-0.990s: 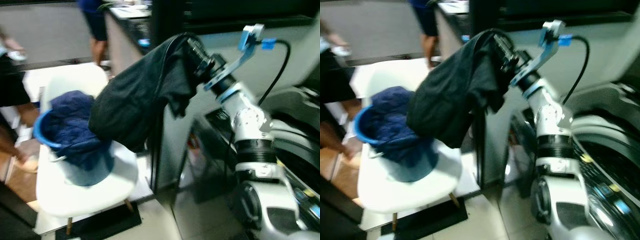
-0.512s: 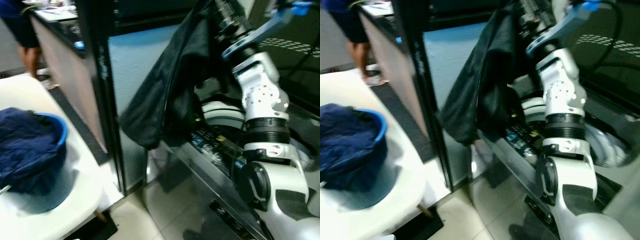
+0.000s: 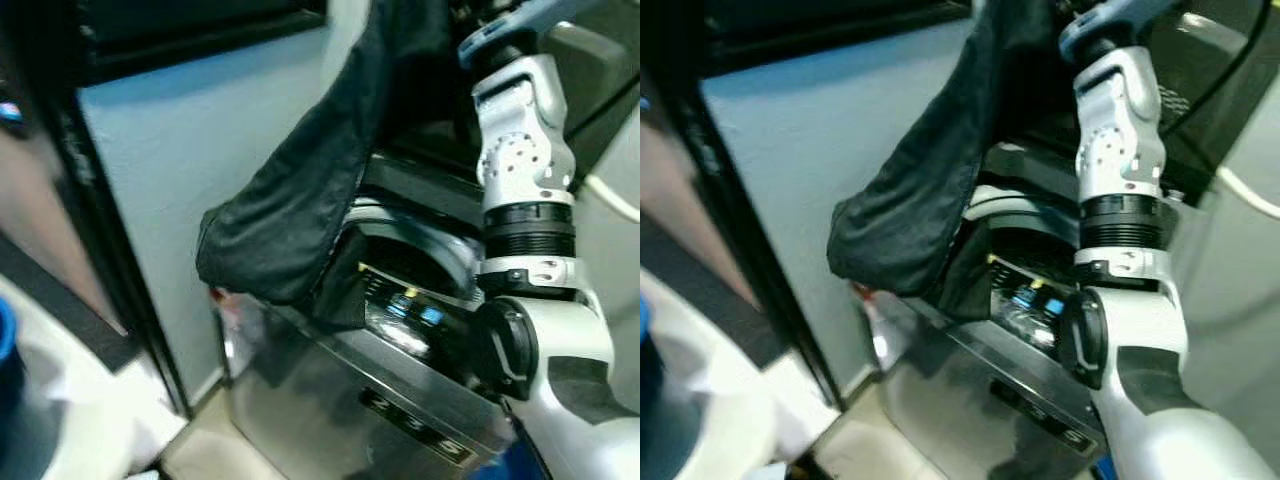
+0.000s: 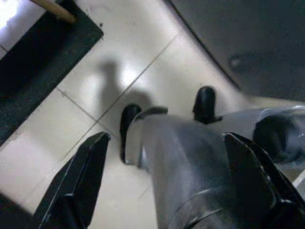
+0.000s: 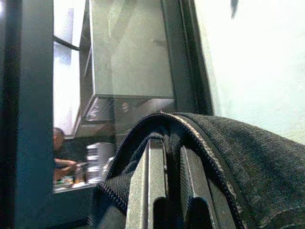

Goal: Clothes washing

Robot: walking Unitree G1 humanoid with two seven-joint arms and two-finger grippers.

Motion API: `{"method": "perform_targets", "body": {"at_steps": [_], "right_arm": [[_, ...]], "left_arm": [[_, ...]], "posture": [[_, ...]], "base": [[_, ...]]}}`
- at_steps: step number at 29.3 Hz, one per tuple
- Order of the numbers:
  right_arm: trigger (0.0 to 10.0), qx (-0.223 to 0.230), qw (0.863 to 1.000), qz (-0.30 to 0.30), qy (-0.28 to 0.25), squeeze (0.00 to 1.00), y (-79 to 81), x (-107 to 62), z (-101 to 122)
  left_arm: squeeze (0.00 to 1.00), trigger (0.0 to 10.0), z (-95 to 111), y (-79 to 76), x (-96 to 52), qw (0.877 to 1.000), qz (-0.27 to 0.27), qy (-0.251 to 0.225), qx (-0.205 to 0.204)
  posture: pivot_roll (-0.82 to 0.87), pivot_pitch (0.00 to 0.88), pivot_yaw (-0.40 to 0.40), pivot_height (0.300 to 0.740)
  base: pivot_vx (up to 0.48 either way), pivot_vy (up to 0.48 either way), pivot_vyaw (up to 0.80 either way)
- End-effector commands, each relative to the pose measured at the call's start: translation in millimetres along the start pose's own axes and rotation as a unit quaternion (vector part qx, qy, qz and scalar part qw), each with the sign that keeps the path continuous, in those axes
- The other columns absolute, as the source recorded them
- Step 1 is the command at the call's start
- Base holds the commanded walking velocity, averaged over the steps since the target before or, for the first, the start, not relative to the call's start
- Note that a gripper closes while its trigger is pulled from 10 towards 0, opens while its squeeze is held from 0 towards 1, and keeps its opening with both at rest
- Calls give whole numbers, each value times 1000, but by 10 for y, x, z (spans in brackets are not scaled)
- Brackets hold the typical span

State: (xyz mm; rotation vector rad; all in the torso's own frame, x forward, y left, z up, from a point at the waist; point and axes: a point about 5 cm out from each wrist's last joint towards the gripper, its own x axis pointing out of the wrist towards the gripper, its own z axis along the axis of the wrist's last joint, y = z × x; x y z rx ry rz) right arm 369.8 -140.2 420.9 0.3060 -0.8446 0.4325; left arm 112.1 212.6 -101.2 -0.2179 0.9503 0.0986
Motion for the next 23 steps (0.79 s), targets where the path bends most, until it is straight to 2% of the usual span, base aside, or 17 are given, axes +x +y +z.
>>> {"method": "perform_targets", "body": {"at_steps": [1, 2, 6, 8, 9, 10, 11, 12, 13, 16, 17, 18, 19, 20, 21, 22, 23], "right_arm": [[0, -51, 998, -9, -35, 0, 7, 79, 165], [0, -51, 998, -9, -35, 0, 7, 79, 165], [0, -127, 992, 15, 2, 0, 134, 75, -21], [0, -201, 969, 98, 107, 0, 328, -58, -456], [0, -201, 969, 98, 107, 0, 328, -58, -456], [0, -236, 944, 153, 171, 0, 436, -186, -716], [0, -236, 944, 153, 171, 0, 436, -186, -716], [0, -245, 925, 199, 211, 0, 504, -317, -889], [0, -245, 925, 199, 211, 0, 504, -317, -889], [0, -244, 889, 276, 272, 0, 613, -571, -1147], [0, -244, 889, 276, 272, 0, 613, -571, -1147], [0, -245, 879, 299, 281, 0, 649, -638, -1193], [0, -241, 862, 335, 293, 0, 705, -734, -1248], [0, -241, 862, 335, 293, 0, 705, -734, -1248], [0, -240, 849, 363, 300, 0, 753, -819, -1292], [0, -240, 849, 363, 300, 0, 753, -819, -1292], [588, -233, 842, 378, 307, 0, 783, -876, -1324]], "left_arm": [[0, 10000, 3, 0, 3, 1000, 1, 3, 3], [0, 10000, 3, 0, 3, 1000, 1, 3, 3], [0, 10000, 1, 10, 0, 1000, 3, 2, 2], [0, 10000, -9, 13, -4, 1000, 5, 2, 0], [0, 10000, -9, 13, -4, 1000, 5, 2, 0], [0, 10000, -16, 15, -8, 1000, 5, 3, 0], [0, 10000, -16, 15, -8, 1000, 5, 3, 0], [0, 10000, -20, 15, -9, 1000, 6, 3, -1], [0, 10000, -20, 15, -9, 1000, 6, 3, -1], [0, 10000, -30, 15, -12, 1000, 6, 3, -2], [0, 10000, -30, 15, -12, 1000, 6, 3, -2], [0, 10000, -33, 15, -13, 1000, 6, 3, -2], [0, 10000, -35, 15, -14, 1000, 5, 4, -1], [0, 10000, -35, 15, -14, 1000, 5, 4, -1], [0, 10000, -38, 15, -15, 1000, 5, 4, -1], [0, 10000, -38, 15, -15, 1000, 5, 4, -1], [0, 10000, -40, 15, -16, 1000, 5, 5, -1]], "posture": [[184, 0, -66, 740], [184, 0, -66, 740], [190, 0, -68, 740], [193, 0, -68, 740], [193, 0, -68, 740], [193, 0, -68, 740], [193, 0, -68, 740], [193, 0, -68, 740], [193, 0, -68, 740], [192, 0, -67, 740], [192, 0, -67, 740], [192, 0, -67, 740], [192, 0, -67, 740], [192, 0, -67, 740], [185, 0, -64, 740], [185, 0, -64, 740], [185, 0, -64, 740]], "base": [[0, 0, -800], [0, 0, -800], [0, 0, -800], [0, 0, -800], [0, 0, -800], [0, 0, -800], [0, 0, -800], [0, 0, -800], [0, 0, -800], [0, 0, -800], [0, 0, -800], [0, 0, -800], [0, 0, -800], [0, 0, -800], [0, 0, -800], [0, 0, -800], [0, 0, -494]]}}
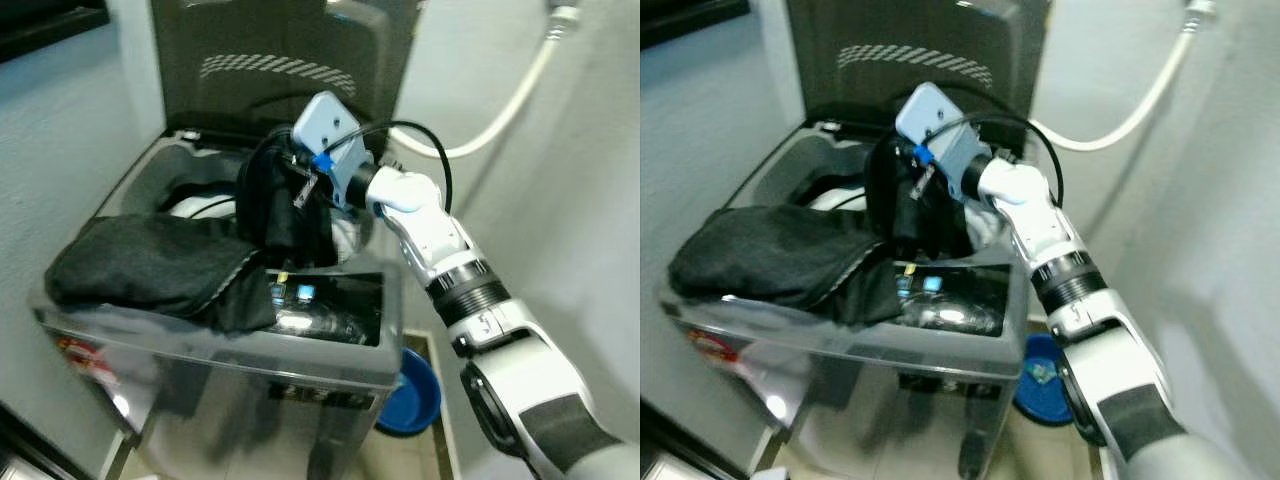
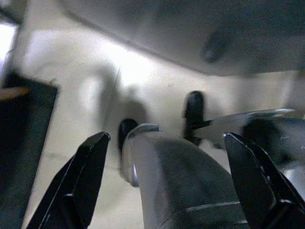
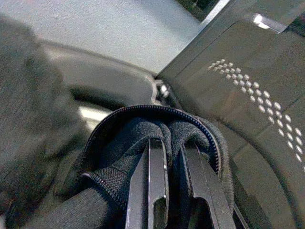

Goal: Clothes washing

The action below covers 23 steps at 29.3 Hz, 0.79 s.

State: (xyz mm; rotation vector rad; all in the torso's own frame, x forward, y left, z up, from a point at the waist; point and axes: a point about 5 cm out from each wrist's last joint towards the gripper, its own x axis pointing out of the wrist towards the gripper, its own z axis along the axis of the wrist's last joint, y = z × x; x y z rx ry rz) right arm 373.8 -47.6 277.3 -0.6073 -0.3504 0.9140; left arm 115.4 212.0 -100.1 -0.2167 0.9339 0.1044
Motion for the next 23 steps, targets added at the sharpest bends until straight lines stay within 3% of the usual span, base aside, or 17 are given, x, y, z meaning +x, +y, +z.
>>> {"method": "perform_targets", "body": {"at_steps": [1, 2, 8, 11, 14, 16, 23], "right_arm": [[4627, -18, 999, 44, -10, 0, 156, 50, 51], [10000, -13, 999, 52, -9, 0, 195, 56, 36], [10000, -4, 997, 71, -5, 0, 289, 66, 9], [10000, 17, 993, 121, -4, 0, 527, 84, -26], [10000, 21, 991, 135, -3, 0, 596, 88, -37], [10000, 34, 986, 162, 6, 0, 761, 97, -83], [10000, 31, 982, 178, 47, 0, 938, 124, -213]], "left_arm": [[0, 10000, -72, 28, -28, 1000, 3, 13, 0], [0, 10000, -74, 27, -28, 1000, 3, 14, 1], [0, 10000, -76, 25, -29, 1000, 2, 14, 1], [0, 10000, -79, 18, -28, 1000, 2, 14, 0], [0, 10000, -79, 17, -28, 1000, 2, 14, 0], [0, 10000, -79, 12, -26, 1000, 1, 13, 0], [0, 10000, -75, 10, -25, 1000, 2, 12, -1]], "posture": [[185, 0, -64, 740], [185, 0, -63, 740], [186, 0, -65, 740], [186, 0, -66, 740], [186, 0, -66, 740], [186, 0, -69, 740], [188, 0, -71, 740]], "base": [[0, 0, 0], [0, 0, 0], [0, 0, 0], [0, 0, 0], [0, 0, 0], [0, 0, 0], [0, 0, 0]]}}
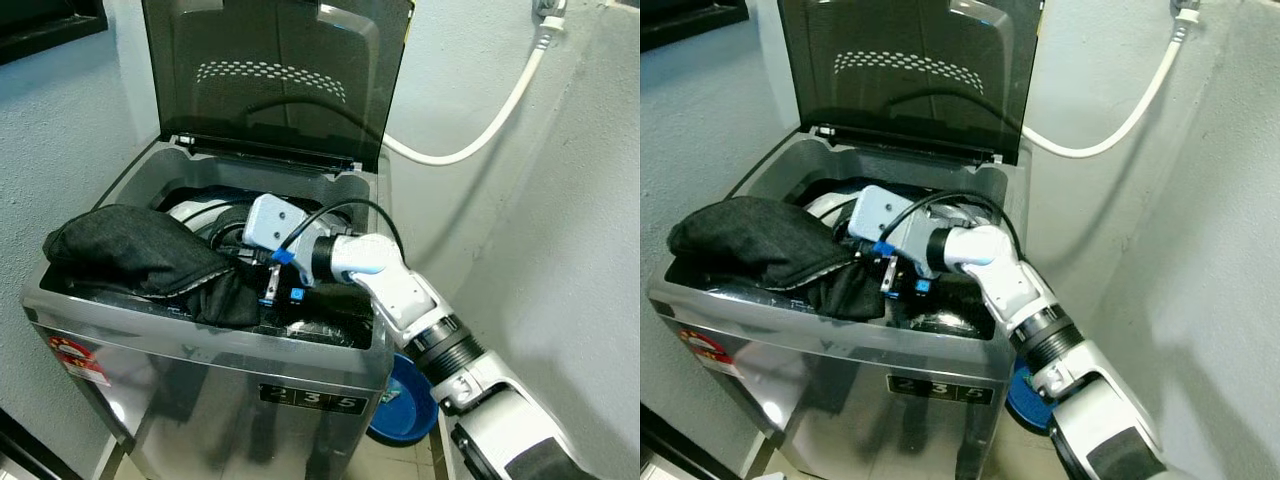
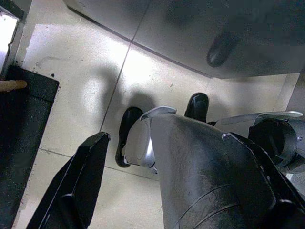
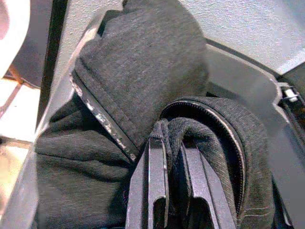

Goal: Clothes washing

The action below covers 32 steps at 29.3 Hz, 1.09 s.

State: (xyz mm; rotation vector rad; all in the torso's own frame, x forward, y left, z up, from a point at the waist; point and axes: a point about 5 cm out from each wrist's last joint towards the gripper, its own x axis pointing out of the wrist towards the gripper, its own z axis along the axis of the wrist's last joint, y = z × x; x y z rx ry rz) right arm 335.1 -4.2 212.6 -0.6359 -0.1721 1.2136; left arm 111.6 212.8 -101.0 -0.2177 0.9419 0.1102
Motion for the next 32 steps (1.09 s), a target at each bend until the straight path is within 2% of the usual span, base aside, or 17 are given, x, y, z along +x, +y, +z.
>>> {"method": "perform_targets", "body": {"at_steps": [1, 5, 7, 8, 9, 11, 12, 16, 20, 23, 27, 31, 32], "right_arm": [[10000, 0, 1000, 15, 21, 0, 78, 39, -62], [10000, -3, 999, 14, 34, 0, 97, 53, -96], [10000, 32, 999, 27, 19, 0, 150, 70, -70], [10000, 32, 999, 27, 19, 0, 150, 70, -70], [10000, 58, 998, 31, 14, 639, 173, 78, -65], [10000, 75, 997, 34, 11, 639, 186, 83, -63], [10000, 81, 996, 34, 13, 1000, 200, 95, -72], [10000, 91, 995, 12, 24, 1000, 191, 129, -106], [10000, 97, 990, -79, 62, 1000, 24, 149, -192], [10000, 93, 988, -103, 67, 1000, -40, 134, -198], [10000, 104, 988, -99, 62, 1000, -46, 124, -177], [10000, 107, 991, -57, 61, 1000, 79, 140, -157], [10000, 105, 991, -45, 71, 871, 147, 158, -180]], "left_arm": [[0, 10000, -42, -5, -10, 1000, -1, 8, 1], [0, 10000, -43, -6, -10, 1000, -1, 8, -1], [0, 10000, -46, -11, -10, 1000, -1, 8, -2], [0, 10000, -46, -11, -10, 1000, -1, 8, -2], [0, 10000, -49, -16, -10, 1000, -1, 8, -2], [0, 10000, -51, -19, -9, 1000, -1, 8, -2], [0, 10000, -53, -23, -9, 1000, -1, 8, -3], [0, 10000, -56, -31, -8, 1000, -2, 8, -2], [0, 10000, -65, -39, -10, 1000, -4, 8, 0], [0, 10000, -69, -40, -11, 1000, -4, 9, 1], [0, 10000, -70, -37, -13, 1000, -4, 9, 1], [0, 10000, -72, -38, -13, 1000, -5, 9, 2], [0, 10000, -71, -41, -13, 1000, -6, 9, 2]], "posture": [[188, 0, -71, 740], [190, 0, -74, 740], [192, 0, -79, 740], [192, 0, -79, 740], [193, 0, -81, 740], [193, 0, -81, 740], [194, 0, -83, 740], [195, 0, -84, 740], [196, 0, -84, 740], [196, 0, -84, 740], [196, 0, -84, 740], [190, 0, -80, 740], [190, 0, -80, 740]], "base": [[0, 0, 0], [0, 0, 0], [0, 0, 0], [0, 0, 0], [0, 0, 0], [0, 0, 0], [0, 0, 0], [0, 0, 0], [0, 0, 0], [0, 0, 0], [0, 0, 0], [0, 0, 0], [0, 0, 0]]}}
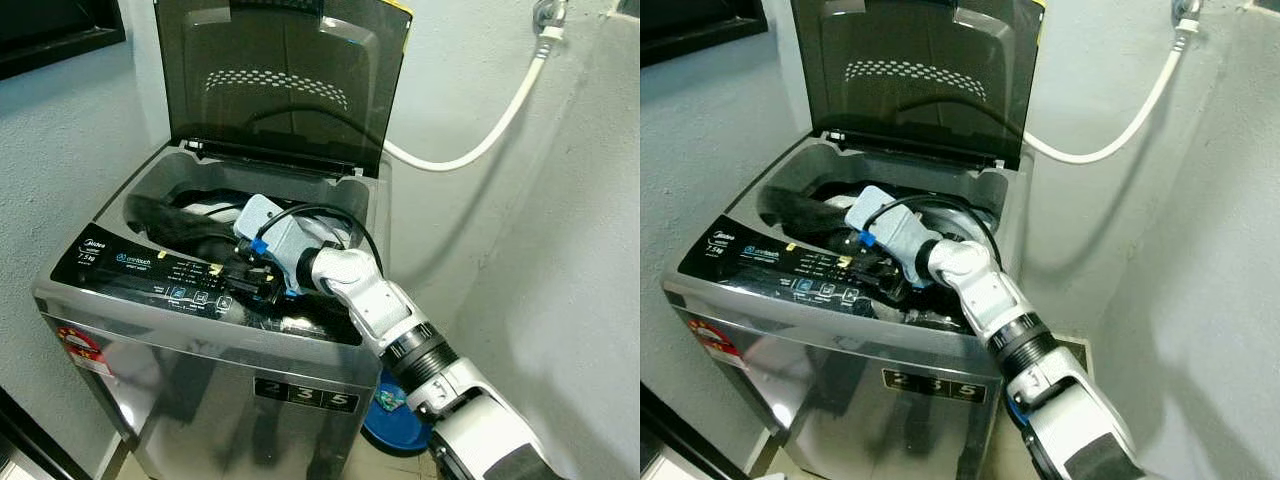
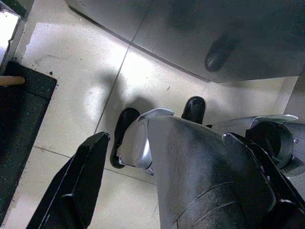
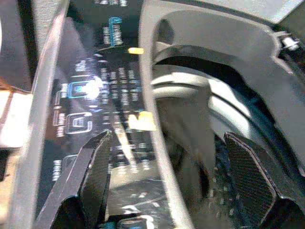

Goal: Clothes washing

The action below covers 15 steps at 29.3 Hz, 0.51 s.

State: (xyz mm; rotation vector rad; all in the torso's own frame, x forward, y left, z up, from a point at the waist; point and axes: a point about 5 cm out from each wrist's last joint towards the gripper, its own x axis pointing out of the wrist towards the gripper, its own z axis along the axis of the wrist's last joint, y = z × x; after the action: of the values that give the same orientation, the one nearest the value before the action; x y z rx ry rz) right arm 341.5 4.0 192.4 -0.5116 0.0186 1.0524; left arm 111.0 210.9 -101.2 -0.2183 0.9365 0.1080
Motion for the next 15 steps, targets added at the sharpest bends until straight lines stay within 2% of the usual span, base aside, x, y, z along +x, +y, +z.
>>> {"method": "perform_targets", "body": {"at_steps": [1, 3, 4, 5, 6, 7, 8, 9, 10, 11, 12, 13, 15], "right_arm": [[10000, -1, 1000, 9, 21, 27, 92, 28, -65], [10000, -1, 1000, -1, 29, 27, 95, 38, -89], [10000, 15, 999, -31, 29, 0, 32, 54, -93], [10000, 15, 999, -31, 29, 0, 32, 54, -93], [10000, 44, 996, -74, 7, 0, -85, 55, -42], [10000, 44, 996, -74, 7, 0, -85, 55, -42], [10000, 166, 973, -95, -132, 0, -273, -7, 269], [10000, 166, 973, -95, -132, 0, -273, -7, 269], [10000, 211, 954, -77, -197, 0, -318, -71, 400], [10000, 230, 941, -47, -245, 0, -314, -135, 496], [10000, 230, 941, -47, -245, 0, -314, -135, 496], [10000, 235, 934, -27, -268, 0, -300, -174, 541], [10000, 225, 929, 23, -294, 0, -182, -225, 583]], "left_arm": [[0, 10000, -60, -27, -10, 1000, -5, 11, 2], [0, 10000, -58, -29, -9, 1000, -5, 11, 2], [0, 10000, -58, -32, -9, 1000, -6, 11, 3], [0, 10000, -58, -32, -9, 1000, -6, 11, 3], [0, 10000, -57, -34, -8, 1000, -6, 10, 3], [0, 10000, -57, -34, -8, 1000, -6, 10, 3], [0, 10000, -59, -32, -9, 1000, -4, 10, 1], [0, 10000, -59, -32, -9, 1000, -4, 10, 1], [0, 10000, -61, -30, -10, 1000, -3, 9, 0], [0, 10000, -61, -25, -12, 1000, 0, 8, -4], [0, 10000, -61, -25, -12, 1000, 0, 8, -4], [0, 10000, -61, -21, -12, 1000, 1, 8, -7], [0, 10000, -57, -7, -15, 1000, 5, 6, -7]], "posture": [[190, 0, -79, 740], [190, 0, -79, 740], [191, 0, -79, 740], [191, 0, -79, 740], [192, 0, -80, 740], [192, 0, -80, 740], [192, 0, -80, 740], [192, 0, -80, 740], [192, 0, -80, 740], [192, 0, -80, 740], [192, 0, -80, 740], [192, 0, -80, 740], [194, 0, -75, 740]], "base": [[0, 0, 0], [0, 0, 0], [0, 0, 0], [0, 0, 0], [0, 0, 0], [0, 0, 0], [0, 0, 0], [0, 0, 0], [0, 0, 0], [0, 0, 0], [0, 0, 0], [0, 0, 0], [0, 0, 0]]}}
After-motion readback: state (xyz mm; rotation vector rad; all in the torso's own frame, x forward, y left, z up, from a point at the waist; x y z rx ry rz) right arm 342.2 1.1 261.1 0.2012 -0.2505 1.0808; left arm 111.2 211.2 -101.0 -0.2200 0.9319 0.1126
